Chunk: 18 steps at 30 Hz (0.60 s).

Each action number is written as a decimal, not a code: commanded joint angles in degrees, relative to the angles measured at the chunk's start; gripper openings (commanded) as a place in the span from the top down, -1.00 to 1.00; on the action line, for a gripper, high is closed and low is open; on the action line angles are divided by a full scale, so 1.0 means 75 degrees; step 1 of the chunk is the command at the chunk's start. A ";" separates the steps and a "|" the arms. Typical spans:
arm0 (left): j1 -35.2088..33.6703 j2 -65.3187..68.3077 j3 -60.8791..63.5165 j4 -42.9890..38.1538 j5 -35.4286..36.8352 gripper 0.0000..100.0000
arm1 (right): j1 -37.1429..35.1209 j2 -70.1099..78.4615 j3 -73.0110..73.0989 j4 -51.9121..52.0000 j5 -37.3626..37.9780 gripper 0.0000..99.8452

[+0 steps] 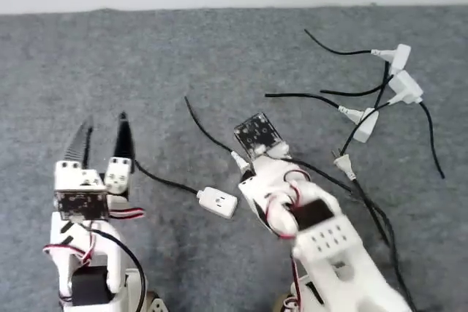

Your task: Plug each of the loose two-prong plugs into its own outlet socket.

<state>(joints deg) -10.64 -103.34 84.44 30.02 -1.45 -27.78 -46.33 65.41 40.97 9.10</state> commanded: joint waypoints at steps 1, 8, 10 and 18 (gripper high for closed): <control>-0.0645 -0.0117 -0.0029 -0.0234 0.0082 0.67 | 0.0053 0.1659 -0.1020 -0.0346 -0.0094 0.58; -0.0832 -0.0117 0.0568 -0.0598 0.0070 0.67 | 0.0029 0.4331 -0.2719 -0.0358 -0.0105 0.58; -0.0832 -0.0117 0.0662 -0.0656 0.0070 0.67 | 0.0029 0.4905 -0.3200 -0.0346 -0.0105 0.58; -0.0516 -0.0117 0.0721 -0.0610 0.0023 0.67 | 0.0006 0.6511 -0.4677 -0.0287 -0.0094 0.58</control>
<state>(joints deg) -15.82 -103.34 90.33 26.77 -1.45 -28.04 0.79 35.60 39.47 9.01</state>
